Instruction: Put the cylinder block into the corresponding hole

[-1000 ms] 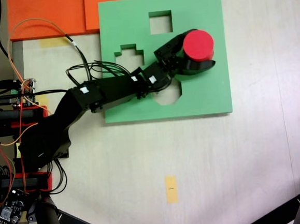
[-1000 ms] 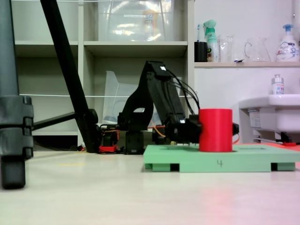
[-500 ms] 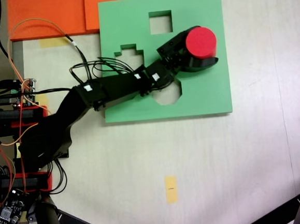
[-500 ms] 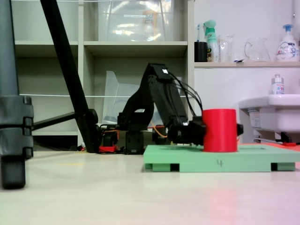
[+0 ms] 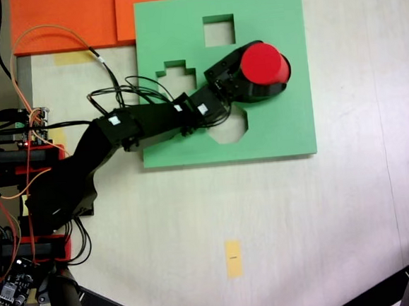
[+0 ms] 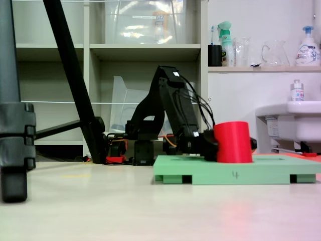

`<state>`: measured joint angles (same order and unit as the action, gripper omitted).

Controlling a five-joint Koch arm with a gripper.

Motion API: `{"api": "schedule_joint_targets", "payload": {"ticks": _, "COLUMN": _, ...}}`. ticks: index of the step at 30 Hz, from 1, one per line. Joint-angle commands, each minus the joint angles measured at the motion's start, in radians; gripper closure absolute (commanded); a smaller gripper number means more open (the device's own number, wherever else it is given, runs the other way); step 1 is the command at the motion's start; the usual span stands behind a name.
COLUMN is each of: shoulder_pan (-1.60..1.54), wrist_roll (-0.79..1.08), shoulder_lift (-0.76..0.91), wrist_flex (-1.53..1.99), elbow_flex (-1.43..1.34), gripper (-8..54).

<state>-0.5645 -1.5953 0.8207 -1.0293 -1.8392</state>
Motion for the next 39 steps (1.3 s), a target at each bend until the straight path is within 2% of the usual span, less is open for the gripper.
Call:
{"api": "schedule_joint_targets", "payload": {"ticks": 1, "shoulder_pan": -0.020, "wrist_roll": -0.011, "shoulder_lift": 0.017, "wrist_flex": -0.061, "elbow_flex": 0.000, "gripper": 24.4}}
{"api": "schedule_joint_targets", "payload": {"ticks": 4, "shoulder_pan": -0.018, "wrist_roll": -0.008, "shoulder_lift": -0.029, "wrist_flex": -0.071, "elbow_flex": 0.028, "gripper": 6.7}}
{"api": "schedule_joint_targets", "payload": {"ticks": 7, "shoulder_pan": -0.008, "wrist_roll": 0.011, "shoulder_lift": -0.025, "wrist_flex": -0.069, "elbow_flex": 0.012, "gripper": 5.2}}
{"api": "schedule_joint_targets", "payload": {"ticks": 8, "shoulder_pan": -0.008, "wrist_roll": 0.026, "shoulder_lift": -0.017, "wrist_flex": -0.069, "elbow_flex": 0.002, "gripper": 1.1}}
{"api": "schedule_joint_targets", "payload": {"ticks": 9, "shoulder_pan": -0.009, "wrist_roll": 0.031, "shoulder_lift": -0.017, "wrist_flex": -0.069, "elbow_flex": 0.002, "gripper": -6.2}}
{"api": "schedule_joint_targets", "payload": {"ticks": 10, "shoulder_pan": -0.012, "wrist_roll": 0.032, "shoulder_lift": -0.018, "wrist_flex": -0.069, "elbow_flex": -0.002, "gripper": -6.8}}
{"api": "schedule_joint_targets", "payload": {"ticks": 20, "shoulder_pan": -0.026, "wrist_roll": 0.055, "shoulder_lift": 0.037, "wrist_flex": -0.080, "elbow_flex": -0.087, "gripper": -6.8}}
{"api": "schedule_joint_targets", "payload": {"ticks": 24, "shoulder_pan": -0.026, "wrist_roll": 0.092, "shoulder_lift": 0.295, "wrist_flex": -0.081, "elbow_flex": -0.285, "gripper": -6.7}}
{"api": "schedule_joint_targets", "payload": {"ticks": 26, "shoulder_pan": -0.015, "wrist_roll": 0.129, "shoulder_lift": 0.469, "wrist_flex": 0.026, "elbow_flex": -0.365, "gripper": -6.6}}
{"api": "schedule_joint_targets", "payload": {"ticks": 29, "shoulder_pan": 0.043, "wrist_roll": 0.302, "shoulder_lift": 0.816, "wrist_flex": 0.479, "elbow_flex": -0.414, "gripper": -6.4}}
{"api": "schedule_joint_targets", "payload": {"ticks": 32, "shoulder_pan": 0.130, "wrist_roll": 0.634, "shoulder_lift": 1.055, "wrist_flex": 0.818, "elbow_flex": -0.459, "gripper": -5.2}}
{"api": "schedule_joint_targets", "payload": {"ticks": 36, "shoulder_pan": 0.265, "wrist_roll": 1.048, "shoulder_lift": 1.313, "wrist_flex": 0.939, "elbow_flex": -0.635, "gripper": 4.6}}
{"api": "schedule_joint_targets", "payload": {"ticks": 39, "shoulder_pan": 0.382, "wrist_roll": 1.385, "shoulder_lift": 1.470, "wrist_flex": 0.894, "elbow_flex": -0.838, "gripper": 8.5}}
